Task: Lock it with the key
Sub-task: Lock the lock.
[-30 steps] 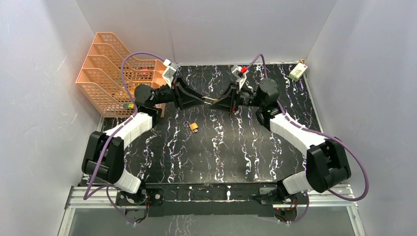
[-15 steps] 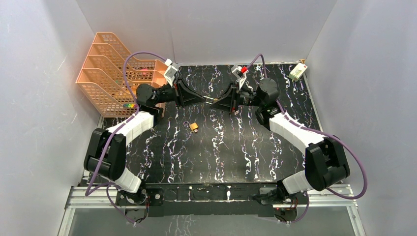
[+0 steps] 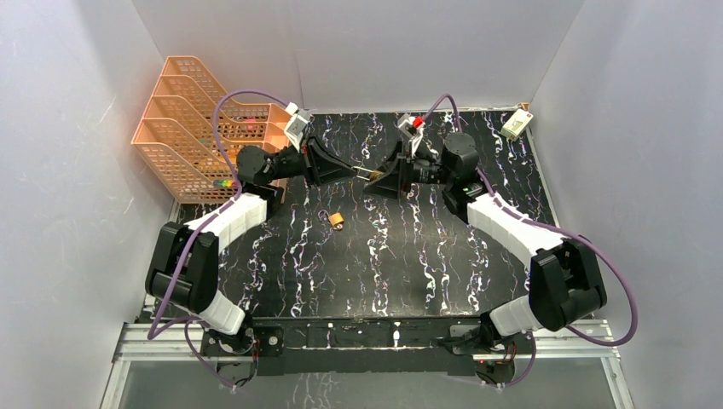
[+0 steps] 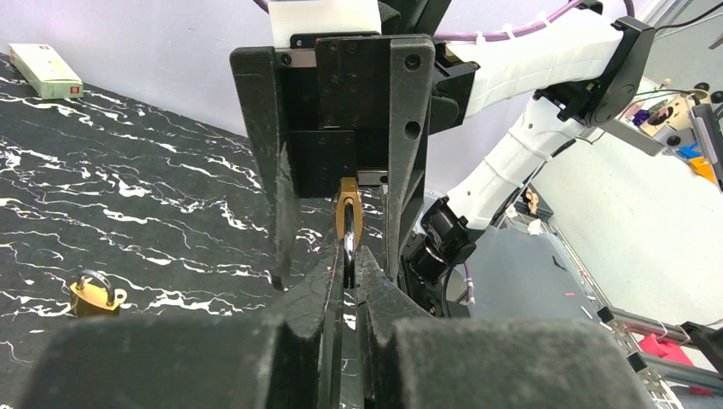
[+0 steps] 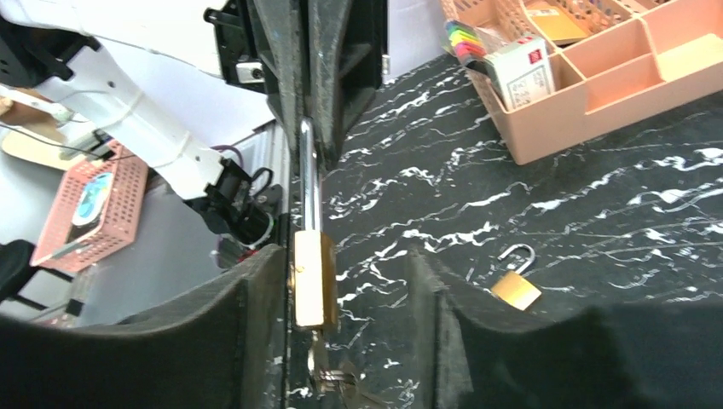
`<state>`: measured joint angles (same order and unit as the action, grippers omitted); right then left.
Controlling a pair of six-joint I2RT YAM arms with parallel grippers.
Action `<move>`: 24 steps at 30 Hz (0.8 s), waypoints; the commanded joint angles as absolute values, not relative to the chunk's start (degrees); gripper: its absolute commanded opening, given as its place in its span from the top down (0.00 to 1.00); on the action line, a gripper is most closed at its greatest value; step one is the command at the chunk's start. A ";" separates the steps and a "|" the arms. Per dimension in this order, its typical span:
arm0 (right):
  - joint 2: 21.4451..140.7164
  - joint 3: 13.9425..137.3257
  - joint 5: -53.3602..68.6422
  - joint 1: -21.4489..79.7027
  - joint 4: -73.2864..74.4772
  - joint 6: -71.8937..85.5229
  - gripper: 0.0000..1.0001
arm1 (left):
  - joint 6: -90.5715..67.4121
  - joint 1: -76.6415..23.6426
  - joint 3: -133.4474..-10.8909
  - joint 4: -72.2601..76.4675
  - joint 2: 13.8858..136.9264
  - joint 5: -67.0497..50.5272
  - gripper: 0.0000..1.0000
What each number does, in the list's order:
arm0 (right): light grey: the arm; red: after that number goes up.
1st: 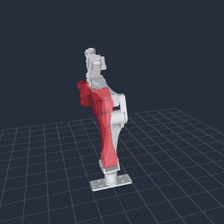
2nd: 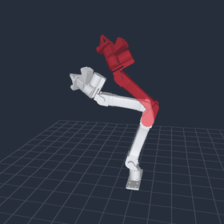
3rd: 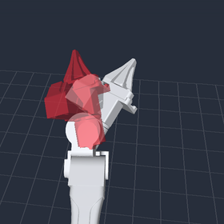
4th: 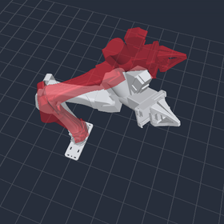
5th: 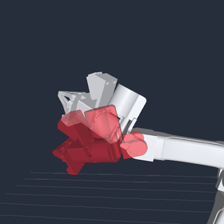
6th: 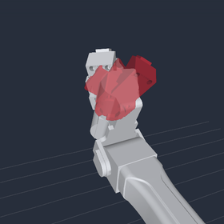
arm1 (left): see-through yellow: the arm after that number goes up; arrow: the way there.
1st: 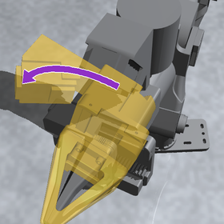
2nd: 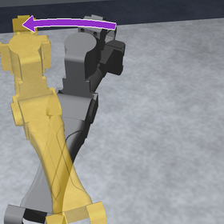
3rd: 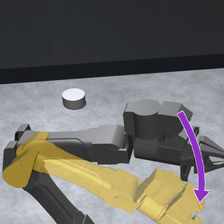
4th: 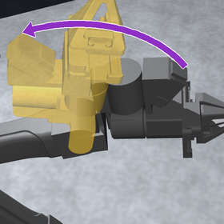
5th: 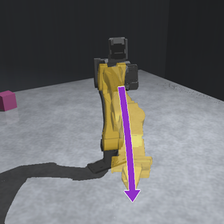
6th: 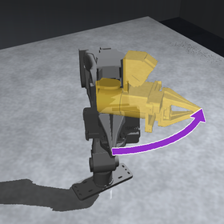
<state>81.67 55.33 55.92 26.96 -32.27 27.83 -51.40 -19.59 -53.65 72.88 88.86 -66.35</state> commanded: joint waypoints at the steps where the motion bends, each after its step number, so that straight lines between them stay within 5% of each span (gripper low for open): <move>1: 77.70 57.77 53.32 24.44 -29.47 24.31 0.32 | -49.77 -18.94 -53.21 76.15 85.74 -64.19 1.00; 9: 72.06 53.42 52.96 15.92 -38.12 31.07 0.22 | -49.85 -17.07 -51.43 76.20 83.85 -62.69 1.00; 24: 73.28 52.16 57.54 19.44 -37.37 28.67 0.30 | -51.03 -15.60 -51.47 76.91 85.25 -61.60 1.00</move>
